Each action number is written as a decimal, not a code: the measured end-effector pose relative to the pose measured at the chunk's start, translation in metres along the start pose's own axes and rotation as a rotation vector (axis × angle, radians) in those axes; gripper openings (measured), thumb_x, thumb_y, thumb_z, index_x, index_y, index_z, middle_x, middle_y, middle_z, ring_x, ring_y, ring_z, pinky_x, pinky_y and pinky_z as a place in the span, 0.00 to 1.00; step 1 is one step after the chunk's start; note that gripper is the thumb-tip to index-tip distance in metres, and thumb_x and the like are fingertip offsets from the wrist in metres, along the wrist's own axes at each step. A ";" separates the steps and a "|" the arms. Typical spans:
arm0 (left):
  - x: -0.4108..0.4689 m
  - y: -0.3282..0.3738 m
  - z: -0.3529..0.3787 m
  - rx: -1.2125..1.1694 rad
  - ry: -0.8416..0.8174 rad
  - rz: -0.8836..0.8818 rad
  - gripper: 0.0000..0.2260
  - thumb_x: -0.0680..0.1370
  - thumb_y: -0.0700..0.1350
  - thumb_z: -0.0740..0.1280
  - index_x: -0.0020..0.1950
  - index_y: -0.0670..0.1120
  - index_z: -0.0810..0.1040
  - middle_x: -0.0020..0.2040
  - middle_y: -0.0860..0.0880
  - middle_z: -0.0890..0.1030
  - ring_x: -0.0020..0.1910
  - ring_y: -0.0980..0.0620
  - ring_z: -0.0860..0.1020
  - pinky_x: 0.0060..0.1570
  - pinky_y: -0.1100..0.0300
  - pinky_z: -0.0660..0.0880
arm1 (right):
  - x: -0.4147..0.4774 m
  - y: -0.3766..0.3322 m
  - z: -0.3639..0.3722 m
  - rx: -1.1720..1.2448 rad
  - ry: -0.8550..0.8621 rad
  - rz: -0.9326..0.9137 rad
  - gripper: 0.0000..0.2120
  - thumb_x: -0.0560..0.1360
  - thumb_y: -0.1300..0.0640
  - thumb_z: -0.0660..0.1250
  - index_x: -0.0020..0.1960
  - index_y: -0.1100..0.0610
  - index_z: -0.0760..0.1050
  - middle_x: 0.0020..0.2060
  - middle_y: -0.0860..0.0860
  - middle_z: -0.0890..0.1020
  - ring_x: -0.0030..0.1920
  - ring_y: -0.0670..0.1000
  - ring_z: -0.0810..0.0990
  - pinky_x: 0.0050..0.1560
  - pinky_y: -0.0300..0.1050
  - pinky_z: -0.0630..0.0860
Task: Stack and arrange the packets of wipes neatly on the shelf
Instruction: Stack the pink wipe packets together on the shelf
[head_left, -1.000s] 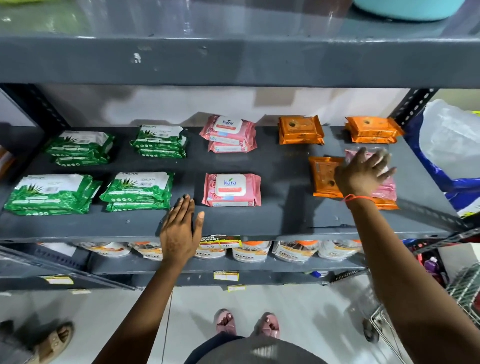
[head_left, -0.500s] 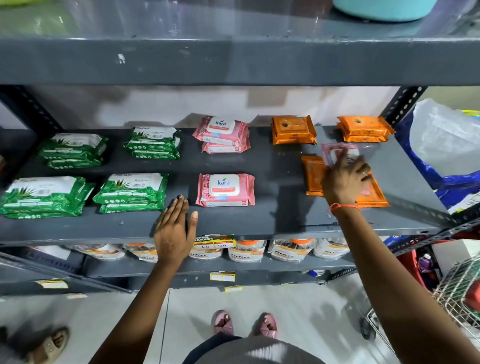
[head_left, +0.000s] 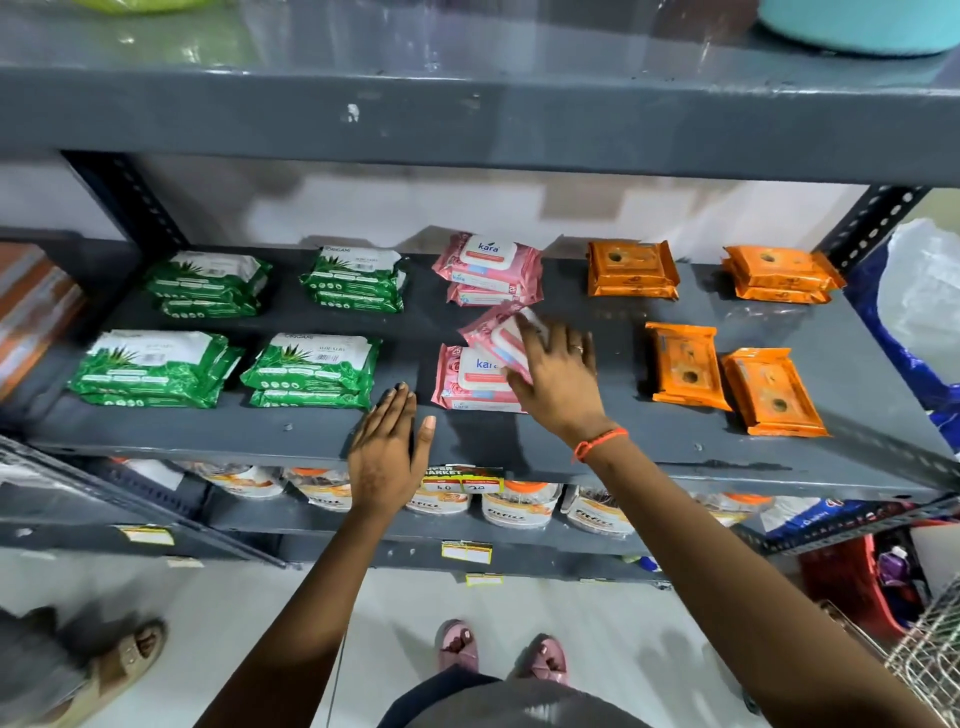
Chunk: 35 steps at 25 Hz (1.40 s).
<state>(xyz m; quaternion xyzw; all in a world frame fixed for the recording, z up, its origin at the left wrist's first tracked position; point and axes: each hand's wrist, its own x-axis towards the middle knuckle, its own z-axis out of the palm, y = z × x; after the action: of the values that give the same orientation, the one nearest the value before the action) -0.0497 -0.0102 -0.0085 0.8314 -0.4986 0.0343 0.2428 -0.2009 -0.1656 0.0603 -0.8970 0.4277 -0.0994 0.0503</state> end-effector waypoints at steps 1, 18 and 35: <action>0.001 0.001 0.000 -0.024 -0.006 -0.011 0.31 0.78 0.61 0.44 0.65 0.40 0.73 0.67 0.44 0.74 0.68 0.46 0.71 0.67 0.52 0.67 | 0.001 -0.002 0.002 0.022 -0.026 -0.032 0.34 0.75 0.44 0.60 0.76 0.52 0.51 0.69 0.59 0.66 0.69 0.62 0.64 0.74 0.63 0.55; 0.067 0.063 -0.023 -0.740 0.086 -0.449 0.12 0.74 0.47 0.69 0.52 0.40 0.80 0.47 0.41 0.84 0.44 0.45 0.80 0.45 0.55 0.76 | 0.031 0.009 -0.017 0.304 -0.210 -0.172 0.42 0.65 0.49 0.76 0.73 0.57 0.60 0.71 0.55 0.68 0.70 0.56 0.64 0.71 0.47 0.61; 0.077 0.042 -0.004 -1.040 -0.041 -0.787 0.12 0.74 0.52 0.68 0.41 0.42 0.79 0.39 0.45 0.83 0.37 0.48 0.81 0.36 0.59 0.76 | 0.007 -0.037 0.024 1.361 0.015 0.649 0.22 0.79 0.45 0.57 0.64 0.58 0.72 0.58 0.59 0.82 0.53 0.60 0.83 0.58 0.56 0.79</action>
<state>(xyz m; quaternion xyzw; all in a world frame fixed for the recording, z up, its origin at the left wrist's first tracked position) -0.0461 -0.0877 0.0335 0.7265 -0.1129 -0.3187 0.5982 -0.1635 -0.1474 0.0446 -0.4962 0.5152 -0.3280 0.6171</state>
